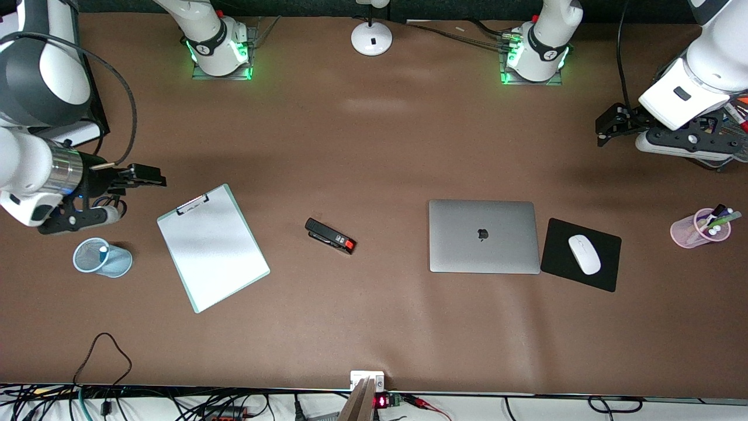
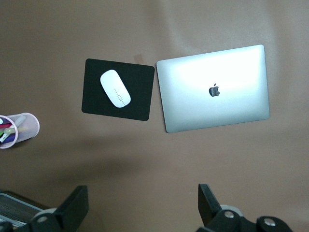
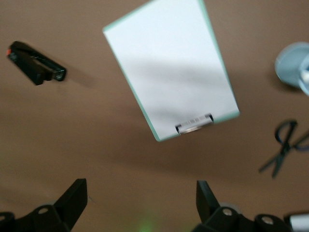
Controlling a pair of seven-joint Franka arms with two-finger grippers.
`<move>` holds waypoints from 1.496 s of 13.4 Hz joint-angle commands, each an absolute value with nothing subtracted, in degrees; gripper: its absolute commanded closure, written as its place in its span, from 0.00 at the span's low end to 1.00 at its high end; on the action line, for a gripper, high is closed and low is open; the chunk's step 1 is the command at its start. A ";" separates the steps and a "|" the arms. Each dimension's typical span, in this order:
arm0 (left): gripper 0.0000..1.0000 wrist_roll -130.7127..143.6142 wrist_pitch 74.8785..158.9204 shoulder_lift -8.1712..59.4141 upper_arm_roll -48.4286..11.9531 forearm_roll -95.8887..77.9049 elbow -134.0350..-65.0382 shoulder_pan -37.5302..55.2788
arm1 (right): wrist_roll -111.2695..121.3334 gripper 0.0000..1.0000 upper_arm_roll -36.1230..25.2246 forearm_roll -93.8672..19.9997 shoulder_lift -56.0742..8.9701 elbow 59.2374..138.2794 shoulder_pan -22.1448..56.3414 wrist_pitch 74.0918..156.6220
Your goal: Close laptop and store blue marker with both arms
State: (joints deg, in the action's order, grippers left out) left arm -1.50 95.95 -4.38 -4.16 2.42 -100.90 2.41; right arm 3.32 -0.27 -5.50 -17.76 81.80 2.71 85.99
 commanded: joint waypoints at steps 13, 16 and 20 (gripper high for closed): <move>0.00 -2.20 94.66 -3.78 -3.87 1.67 -99.93 2.37 | 3.08 0.00 -6.59 1.41 -6.87 85.86 2.02 89.81; 0.00 -2.64 94.57 -3.78 -3.87 1.67 -99.93 2.02 | 2.38 0.00 -6.59 1.23 -2.30 92.97 1.85 94.04; 0.00 -2.64 94.57 -3.78 -3.87 1.67 -99.93 2.02 | 1.76 0.00 -6.59 0.97 -0.97 92.81 1.85 91.24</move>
State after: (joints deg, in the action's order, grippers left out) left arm -1.50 95.57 -4.09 -3.98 2.42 -100.90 2.21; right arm 2.64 -6.23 1.84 -3.33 90.83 1.45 91.70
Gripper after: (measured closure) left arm 0.000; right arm 0.000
